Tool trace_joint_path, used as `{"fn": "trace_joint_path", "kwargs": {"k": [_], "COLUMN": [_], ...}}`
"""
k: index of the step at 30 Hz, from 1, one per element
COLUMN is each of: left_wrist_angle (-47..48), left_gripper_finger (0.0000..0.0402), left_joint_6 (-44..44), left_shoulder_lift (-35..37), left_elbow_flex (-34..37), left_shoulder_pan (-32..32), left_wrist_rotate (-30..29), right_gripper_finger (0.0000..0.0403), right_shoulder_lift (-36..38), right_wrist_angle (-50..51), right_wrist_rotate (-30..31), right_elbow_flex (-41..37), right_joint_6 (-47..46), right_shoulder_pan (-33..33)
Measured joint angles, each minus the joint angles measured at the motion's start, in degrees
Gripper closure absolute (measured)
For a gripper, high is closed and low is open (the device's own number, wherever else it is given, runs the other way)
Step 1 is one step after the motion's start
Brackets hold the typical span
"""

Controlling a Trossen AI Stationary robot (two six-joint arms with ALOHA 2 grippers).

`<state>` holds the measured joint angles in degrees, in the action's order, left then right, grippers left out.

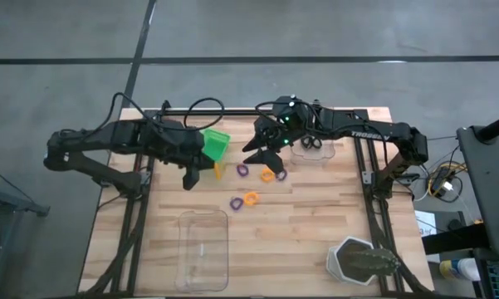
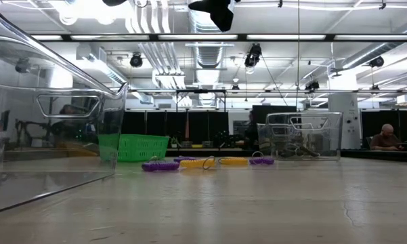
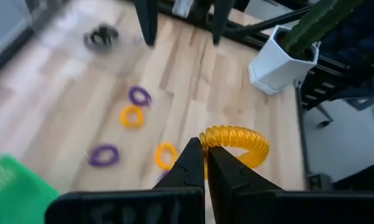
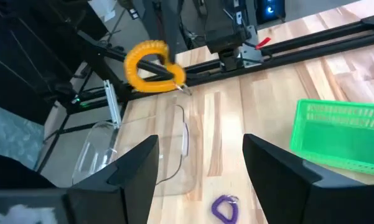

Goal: Sort spring keychains
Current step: Put the bottom right yellow spring keychain into the bottom transparent bin

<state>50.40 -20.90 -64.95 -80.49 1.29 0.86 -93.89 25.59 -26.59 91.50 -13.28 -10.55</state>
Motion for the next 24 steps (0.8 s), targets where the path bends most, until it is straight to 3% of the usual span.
{"fn": "trace_joint_path", "kwargs": {"k": [8, 24], "left_wrist_angle": [2.4, 6.9], "left_gripper_finger": [0.0401, 0.0401], "left_joint_6": [-11.2, -29.3], "left_shoulder_lift": [-1.4, -10.0], "left_elbow_flex": [0.2, 1.0], "left_shoulder_pan": [7.2, 24.5], "left_wrist_rotate": [-0.1, -10.7], "right_gripper_finger": [0.0177, 0.0177], "right_shoulder_lift": [0.1, 0.1], "right_wrist_angle": [1.0, 5.4], "right_wrist_rotate": [-0.1, -0.3], "right_elbow_flex": [0.0, 0.0], "right_joint_6": [1.0, 4.9], "right_shoulder_pan": [-0.3, -0.2]}}
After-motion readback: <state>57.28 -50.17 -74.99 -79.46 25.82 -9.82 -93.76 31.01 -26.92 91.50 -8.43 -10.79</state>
